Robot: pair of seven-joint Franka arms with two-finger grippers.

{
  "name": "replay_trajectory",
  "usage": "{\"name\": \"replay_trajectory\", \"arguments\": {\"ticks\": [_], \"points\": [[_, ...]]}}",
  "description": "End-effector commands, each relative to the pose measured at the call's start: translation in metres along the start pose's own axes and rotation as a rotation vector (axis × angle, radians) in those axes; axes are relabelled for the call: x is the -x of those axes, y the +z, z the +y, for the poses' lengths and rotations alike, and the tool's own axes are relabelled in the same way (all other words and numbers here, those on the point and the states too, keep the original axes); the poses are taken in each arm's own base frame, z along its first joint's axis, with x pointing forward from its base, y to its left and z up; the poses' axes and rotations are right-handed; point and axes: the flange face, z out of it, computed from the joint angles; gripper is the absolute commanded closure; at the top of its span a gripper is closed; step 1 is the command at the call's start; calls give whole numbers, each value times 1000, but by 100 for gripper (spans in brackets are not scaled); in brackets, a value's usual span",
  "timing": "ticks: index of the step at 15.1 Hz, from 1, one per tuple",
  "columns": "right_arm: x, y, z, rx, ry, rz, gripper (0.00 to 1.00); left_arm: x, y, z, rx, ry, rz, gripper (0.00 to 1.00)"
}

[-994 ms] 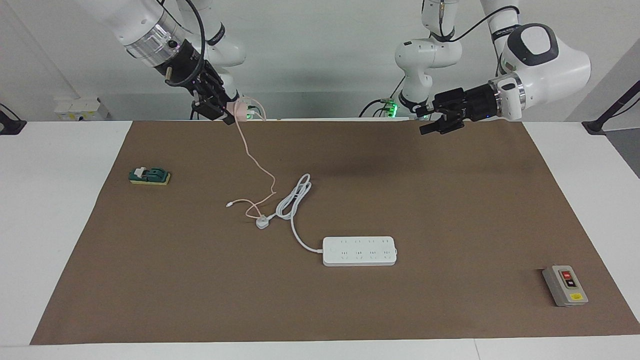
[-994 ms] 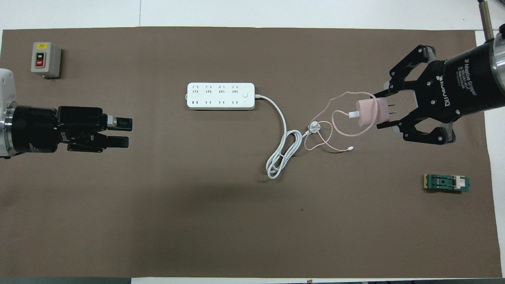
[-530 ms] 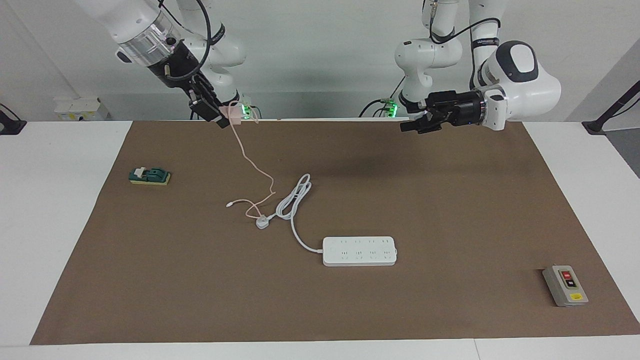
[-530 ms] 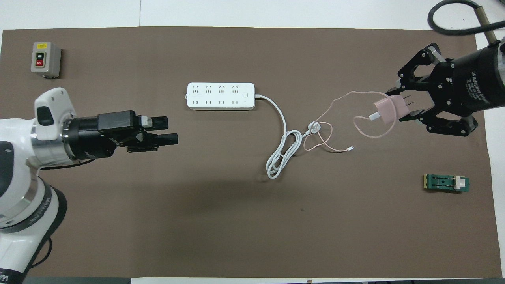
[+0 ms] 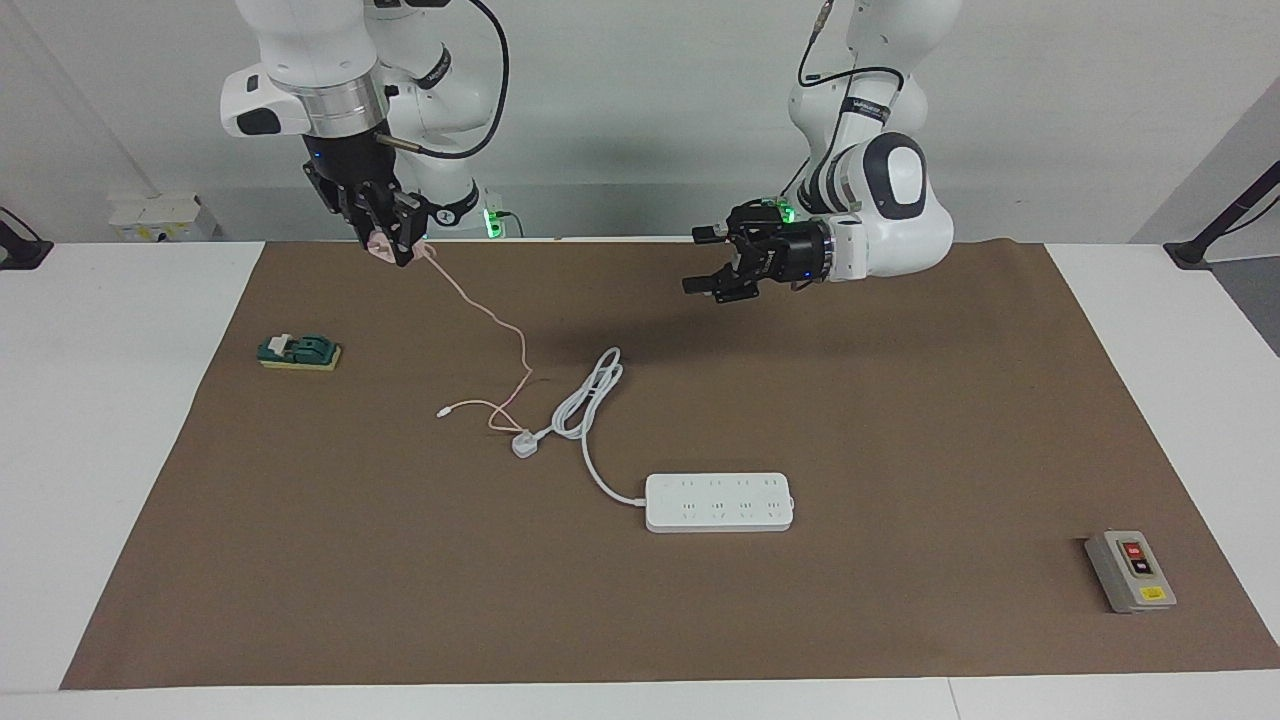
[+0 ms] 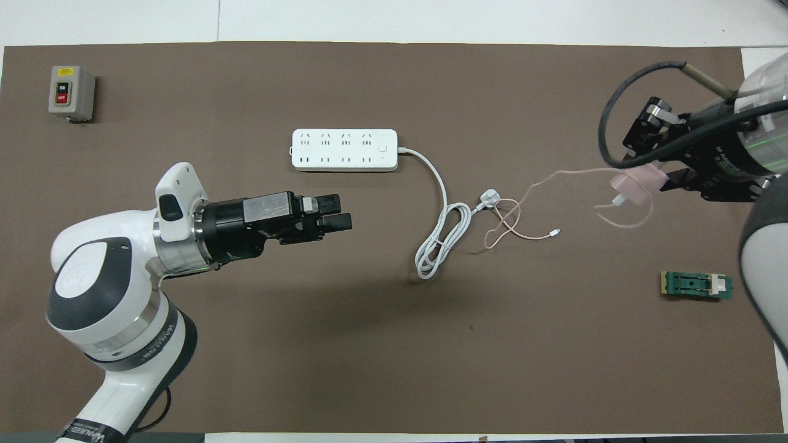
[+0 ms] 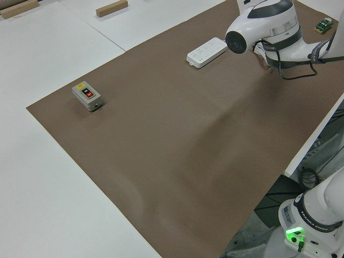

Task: Plug charger into power strip

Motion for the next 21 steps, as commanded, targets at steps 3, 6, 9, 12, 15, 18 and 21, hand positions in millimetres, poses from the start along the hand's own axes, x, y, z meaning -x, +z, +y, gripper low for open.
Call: {"name": "replay_trajectory", "arguments": {"ticks": [3,6,9,12,15,18,21], "points": [[17,-32,32,112,-120,-9,100,2,2,-3,18,136,45,0],[27,-57,47,206,-231,94,100,1,0,-3,17,141,51,0],[27,-86,46,293,-396,271,100,-1,-2,-3,3,214,64,0],[19,-93,45,307,-479,335,100,-4,-2,-6,-13,235,75,0],[15,-83,53,149,-395,255,100,-4,-3,-6,-19,239,79,0],[11,-73,58,-9,-234,179,100,-5,-3,-8,-22,237,77,0],[4,-53,60,-158,5,45,100,-6,-3,-7,-25,276,80,0]]}}
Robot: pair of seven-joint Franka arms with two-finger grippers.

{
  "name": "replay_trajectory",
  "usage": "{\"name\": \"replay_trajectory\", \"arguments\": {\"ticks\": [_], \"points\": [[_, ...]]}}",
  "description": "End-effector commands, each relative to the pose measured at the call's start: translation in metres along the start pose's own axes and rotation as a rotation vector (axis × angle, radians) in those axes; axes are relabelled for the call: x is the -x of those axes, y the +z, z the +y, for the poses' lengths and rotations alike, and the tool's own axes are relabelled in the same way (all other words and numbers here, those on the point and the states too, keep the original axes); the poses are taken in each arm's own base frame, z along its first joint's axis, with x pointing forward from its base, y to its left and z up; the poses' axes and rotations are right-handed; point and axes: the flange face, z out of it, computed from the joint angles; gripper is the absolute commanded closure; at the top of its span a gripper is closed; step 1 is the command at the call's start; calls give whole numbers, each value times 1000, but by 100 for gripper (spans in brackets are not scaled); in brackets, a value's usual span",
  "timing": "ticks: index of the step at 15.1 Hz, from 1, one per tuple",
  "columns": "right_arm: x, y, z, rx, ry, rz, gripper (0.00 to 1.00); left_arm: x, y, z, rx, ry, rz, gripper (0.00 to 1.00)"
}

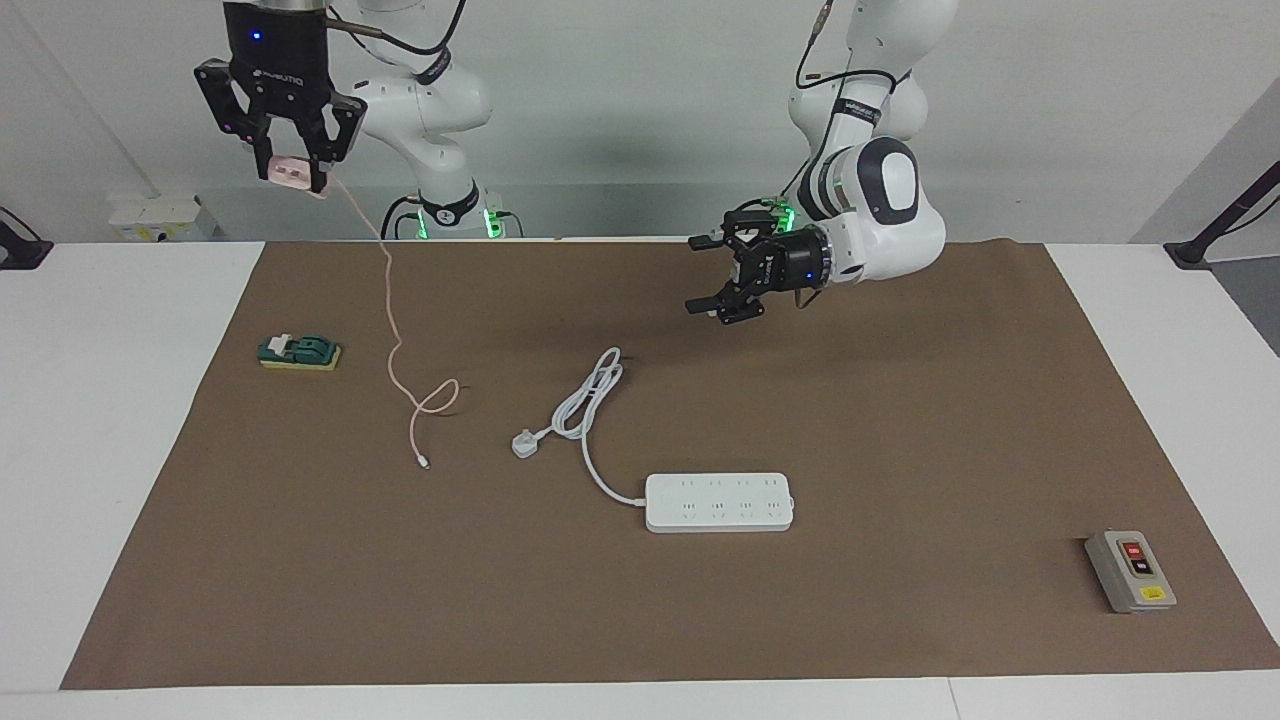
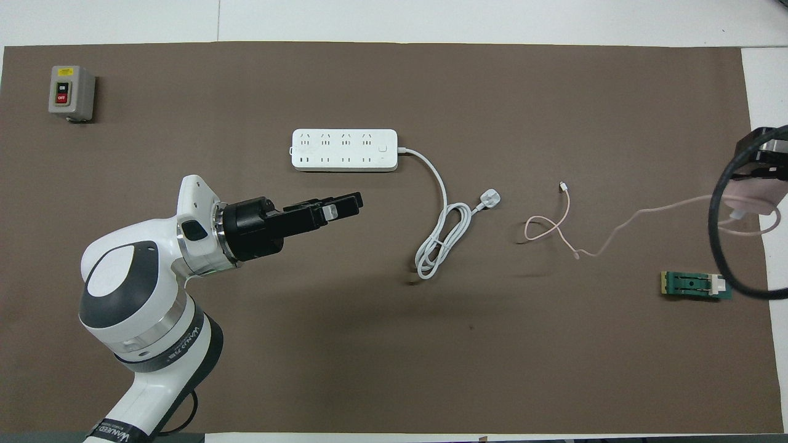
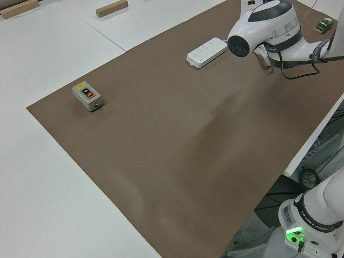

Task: Plug charger into power strip
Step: 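Carry the charger toward the left gripper with the right gripper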

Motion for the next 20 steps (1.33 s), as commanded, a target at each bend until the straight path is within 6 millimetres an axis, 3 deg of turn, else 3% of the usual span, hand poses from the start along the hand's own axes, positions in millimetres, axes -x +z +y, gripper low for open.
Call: {"name": "replay_trajectory", "arguments": {"ticks": [1,9,15,20], "points": [[3,19,-3,-77,230,-95,100,-4,0,-2,-15,88,30,0],[4,50,-24,-208,702,-339,100,-5,2,-9,-77,149,26,0],[3,99,-37,-232,1002,-548,100,0,16,-3,-68,104,16,0],[-1,144,-58,-255,1165,-647,100,15,47,1,-51,-77,30,0]]}}
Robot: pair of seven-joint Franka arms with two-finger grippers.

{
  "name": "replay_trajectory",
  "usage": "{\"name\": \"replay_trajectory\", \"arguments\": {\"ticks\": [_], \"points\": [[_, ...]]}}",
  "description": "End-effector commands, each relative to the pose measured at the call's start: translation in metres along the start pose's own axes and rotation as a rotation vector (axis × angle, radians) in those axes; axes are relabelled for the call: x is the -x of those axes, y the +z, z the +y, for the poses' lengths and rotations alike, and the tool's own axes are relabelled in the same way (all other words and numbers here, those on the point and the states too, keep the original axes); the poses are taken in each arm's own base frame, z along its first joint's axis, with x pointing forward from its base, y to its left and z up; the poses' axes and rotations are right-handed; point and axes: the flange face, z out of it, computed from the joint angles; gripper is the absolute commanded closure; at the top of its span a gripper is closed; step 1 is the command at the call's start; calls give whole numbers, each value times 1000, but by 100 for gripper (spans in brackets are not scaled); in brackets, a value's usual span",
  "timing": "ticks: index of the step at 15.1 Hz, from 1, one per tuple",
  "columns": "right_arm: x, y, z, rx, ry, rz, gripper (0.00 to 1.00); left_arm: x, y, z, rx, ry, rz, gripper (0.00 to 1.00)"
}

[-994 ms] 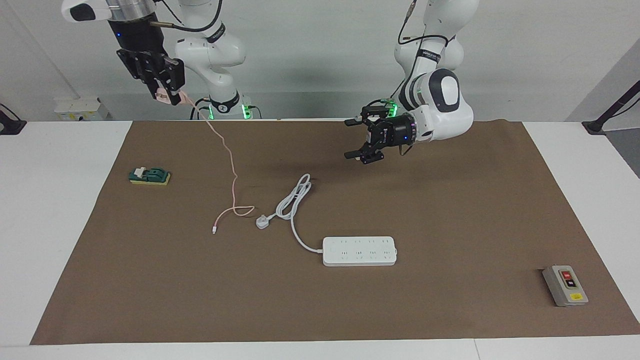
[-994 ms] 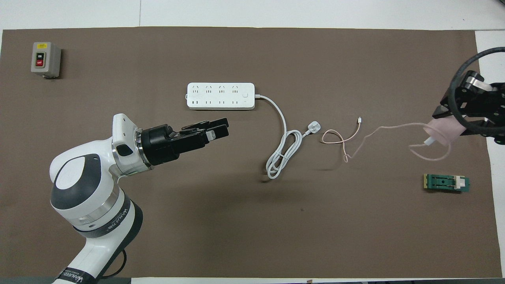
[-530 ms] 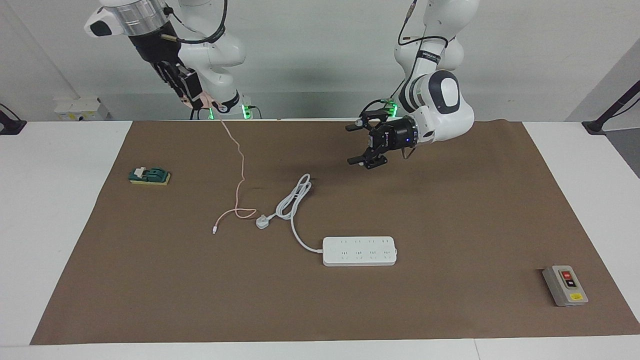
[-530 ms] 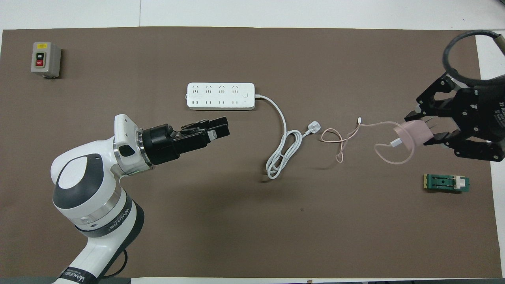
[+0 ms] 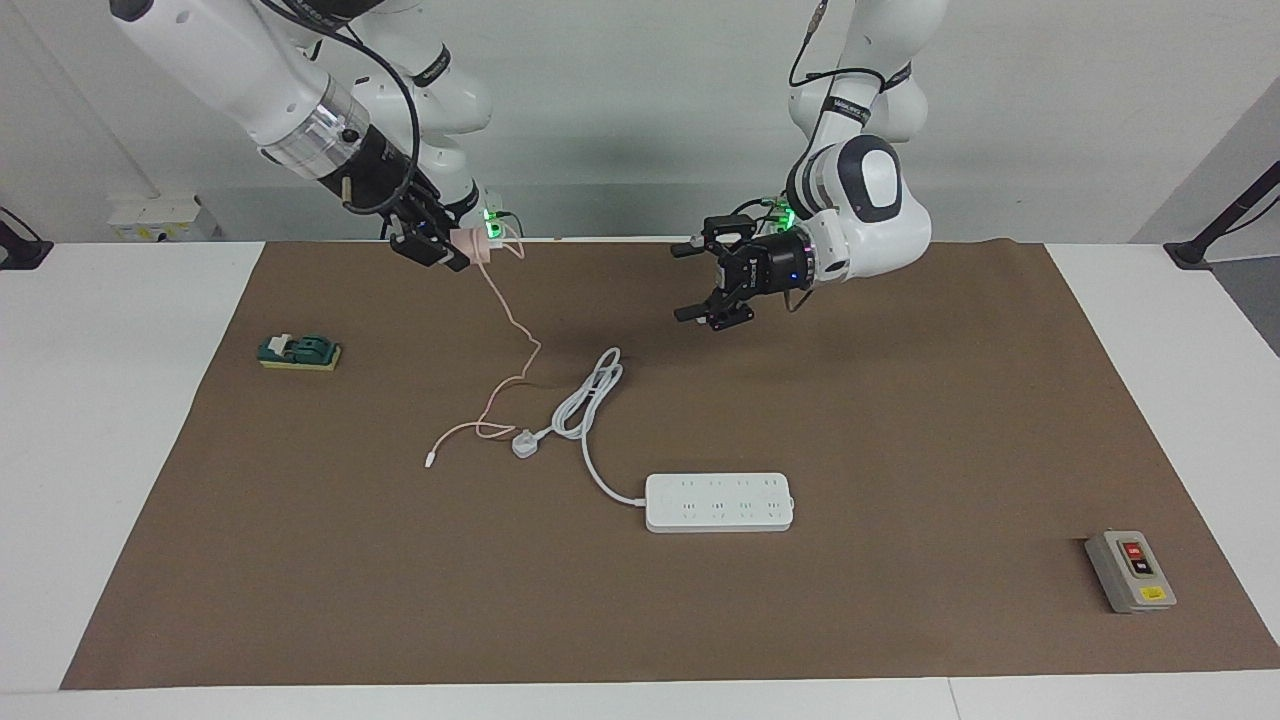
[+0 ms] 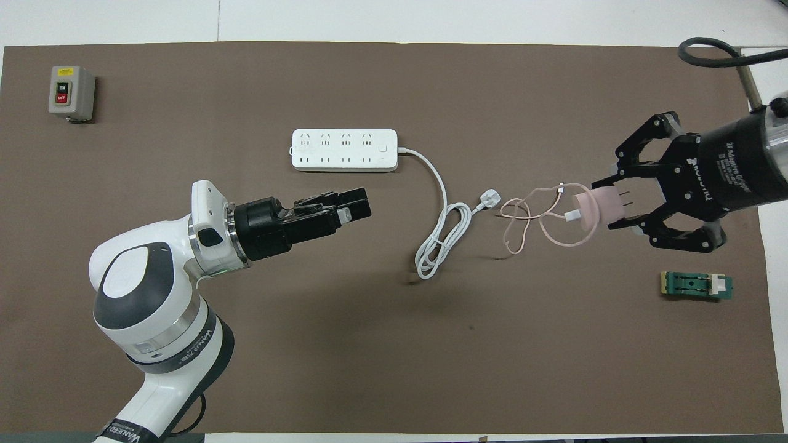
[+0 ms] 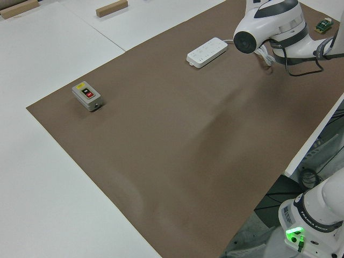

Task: Plug charger into power strip
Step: 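Carry the charger toward the left gripper with the right gripper, then grasp the charger with the left gripper from the right gripper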

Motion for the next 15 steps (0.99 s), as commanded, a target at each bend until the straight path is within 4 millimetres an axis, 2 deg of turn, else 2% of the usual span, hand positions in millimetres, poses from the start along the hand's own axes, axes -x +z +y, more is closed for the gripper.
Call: {"name": "replay_trajectory", "arguments": {"ticks": [1,3,5,8,11,13,15], "points": [[-2,25,-7,-2,88,-38,100,5,25,2,-21,-79,24,0],[0,52,-20,8,122,-40,100,6,40,-6,-65,-86,34,0],[3,78,-32,-7,162,-67,100,2,65,-12,-58,-109,17,0],[13,108,-43,-13,174,-73,100,1,82,-26,-29,-295,37,1],[22,124,-51,-26,182,-102,100,8,89,-36,-34,-408,44,0],[23,126,-52,-25,187,-115,100,8,87,-47,-46,-418,49,0],[23,126,-52,-24,191,-115,100,8,87,-48,-51,-420,51,0]]}}
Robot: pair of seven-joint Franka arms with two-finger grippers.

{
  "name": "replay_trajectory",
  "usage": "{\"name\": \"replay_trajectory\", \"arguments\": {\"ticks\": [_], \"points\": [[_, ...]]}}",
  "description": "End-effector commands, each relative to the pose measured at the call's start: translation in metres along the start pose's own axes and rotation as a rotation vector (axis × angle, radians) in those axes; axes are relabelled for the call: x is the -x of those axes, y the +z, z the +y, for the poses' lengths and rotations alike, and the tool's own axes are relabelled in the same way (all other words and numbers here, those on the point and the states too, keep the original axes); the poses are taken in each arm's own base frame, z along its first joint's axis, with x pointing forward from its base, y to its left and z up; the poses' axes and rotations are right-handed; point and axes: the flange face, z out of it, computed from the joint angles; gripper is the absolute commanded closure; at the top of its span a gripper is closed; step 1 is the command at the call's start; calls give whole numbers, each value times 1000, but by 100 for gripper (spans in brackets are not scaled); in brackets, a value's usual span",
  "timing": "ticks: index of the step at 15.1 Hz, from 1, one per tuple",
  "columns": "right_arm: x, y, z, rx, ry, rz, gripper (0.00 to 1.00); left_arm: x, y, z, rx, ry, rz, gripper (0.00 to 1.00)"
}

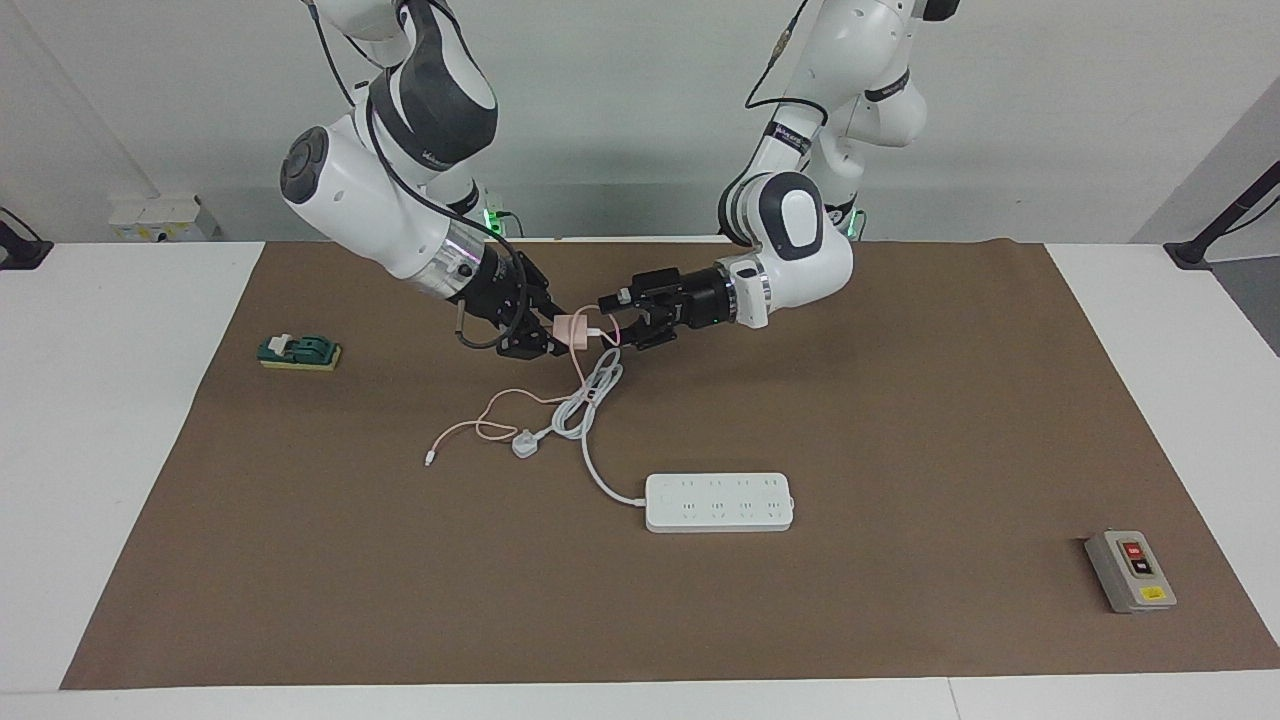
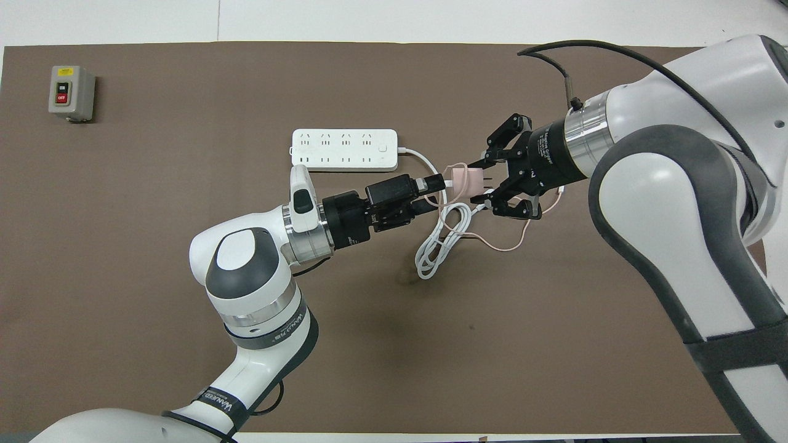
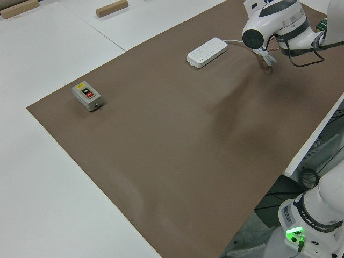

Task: Plug charger into power strip
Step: 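Grasp the charger with the left gripper from the right gripper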

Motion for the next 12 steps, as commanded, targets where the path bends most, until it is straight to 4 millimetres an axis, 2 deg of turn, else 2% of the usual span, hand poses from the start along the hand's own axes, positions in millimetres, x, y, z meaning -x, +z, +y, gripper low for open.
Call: {"name": "replay_trajectory", "arguments": {"ticks": [1,4,9,12], "points": [[3,0,2,-10,28,-24,100,-3,3,1,-6,-30,29,0],[6,2,1,-22,35,-24,100,-6,3,2,-17,-28,48,0],[13,13,0,-17,42,-29,100,-17,13,6,-19,-14,51,1],[13,13,0,-17,42,-28,100,-19,12,3,-38,-8,48,0]]}}
